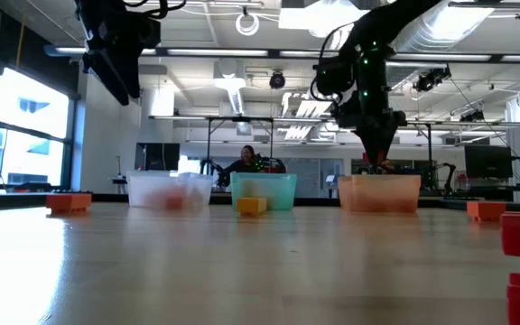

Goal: Sort & place blocks by color
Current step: Put the red game piece into the orange bin

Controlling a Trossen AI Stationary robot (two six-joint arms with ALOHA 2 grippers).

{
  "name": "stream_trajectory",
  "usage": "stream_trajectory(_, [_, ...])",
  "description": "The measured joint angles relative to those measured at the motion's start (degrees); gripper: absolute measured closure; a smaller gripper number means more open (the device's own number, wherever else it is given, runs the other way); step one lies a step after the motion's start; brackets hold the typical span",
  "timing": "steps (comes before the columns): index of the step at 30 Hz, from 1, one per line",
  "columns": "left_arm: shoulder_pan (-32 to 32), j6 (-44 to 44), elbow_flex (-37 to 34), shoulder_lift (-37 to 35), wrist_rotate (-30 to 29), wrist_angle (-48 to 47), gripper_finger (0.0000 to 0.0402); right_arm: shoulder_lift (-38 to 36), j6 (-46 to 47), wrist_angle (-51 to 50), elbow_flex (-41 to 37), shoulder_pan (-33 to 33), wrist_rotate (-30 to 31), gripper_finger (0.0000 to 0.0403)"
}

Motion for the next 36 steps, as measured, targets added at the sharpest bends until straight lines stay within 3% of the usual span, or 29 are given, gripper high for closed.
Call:
stream_trajectory(10, [0.0,-5.8,0.0,0.0,1.6,-1.2,0.0163,4.7,-5.6,1.4,0.0,-4.8,-5.6,0.0291])
stream_trajectory(16, [0.0,-9.2,0.0,0.0,5.4,-5.1,0.0163,5.8,-6.3,1.9,0.0,-5.1,-4.9,0.0269])
stream_trajectory(23, [0.0,-21.0,0.0,0.0,6.6,-8.3,0.0163,5.8,-6.2,2.9,0.0,-5.1,-10.1,0.0254])
stream_trajectory(28, [0.0,-26.5,0.0,0.0,6.6,-8.9,0.0163,5.8,-6.2,3.0,0.0,-5.1,-10.4,0.0251])
stream_trajectory(36, [0.0,-30.2,-7.7,0.0,6.8,-8.4,0.0163,5.8,-7.1,2.6,0.0,-4.5,-11.6,0.0234])
